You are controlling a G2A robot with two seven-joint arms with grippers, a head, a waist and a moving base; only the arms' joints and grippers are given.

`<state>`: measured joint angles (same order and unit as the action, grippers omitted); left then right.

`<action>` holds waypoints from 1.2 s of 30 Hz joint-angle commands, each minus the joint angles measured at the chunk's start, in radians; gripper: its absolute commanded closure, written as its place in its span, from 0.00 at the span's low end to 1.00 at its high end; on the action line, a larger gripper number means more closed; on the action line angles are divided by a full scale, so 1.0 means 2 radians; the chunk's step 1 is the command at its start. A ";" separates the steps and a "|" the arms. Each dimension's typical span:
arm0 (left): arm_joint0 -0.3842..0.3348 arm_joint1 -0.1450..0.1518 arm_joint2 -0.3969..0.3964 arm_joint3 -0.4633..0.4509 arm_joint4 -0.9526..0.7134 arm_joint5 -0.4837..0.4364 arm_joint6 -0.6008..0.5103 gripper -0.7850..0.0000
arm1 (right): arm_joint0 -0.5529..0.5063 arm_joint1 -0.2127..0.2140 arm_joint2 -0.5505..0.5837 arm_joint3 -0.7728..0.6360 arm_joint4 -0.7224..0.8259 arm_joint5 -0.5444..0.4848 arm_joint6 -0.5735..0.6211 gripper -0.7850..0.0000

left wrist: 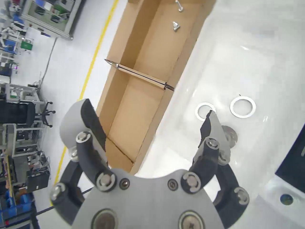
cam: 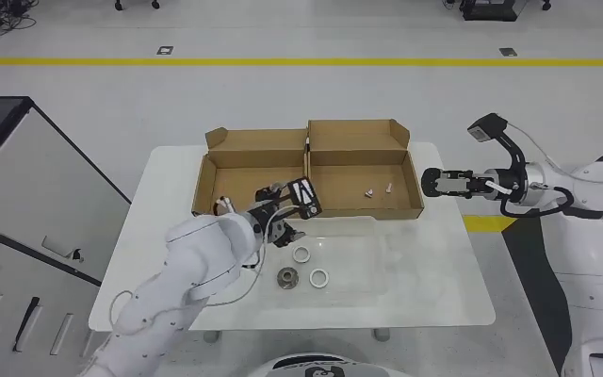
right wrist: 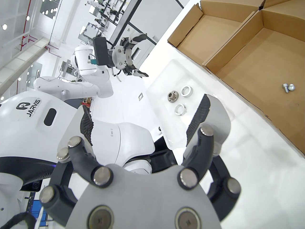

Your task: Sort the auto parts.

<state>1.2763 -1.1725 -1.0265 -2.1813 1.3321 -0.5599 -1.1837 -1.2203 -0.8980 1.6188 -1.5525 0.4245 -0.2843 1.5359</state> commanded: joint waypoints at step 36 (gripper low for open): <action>-0.285 -0.006 0.328 0.192 -0.259 0.067 -0.105 0.00 | 0.000 0.000 0.000 0.000 0.000 0.000 0.000 0.00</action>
<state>0.7073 -1.1821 -0.3776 -1.8056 0.8144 -0.4239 -1.3963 -1.2203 -0.8980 1.6188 -1.5525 0.4245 -0.2843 1.5359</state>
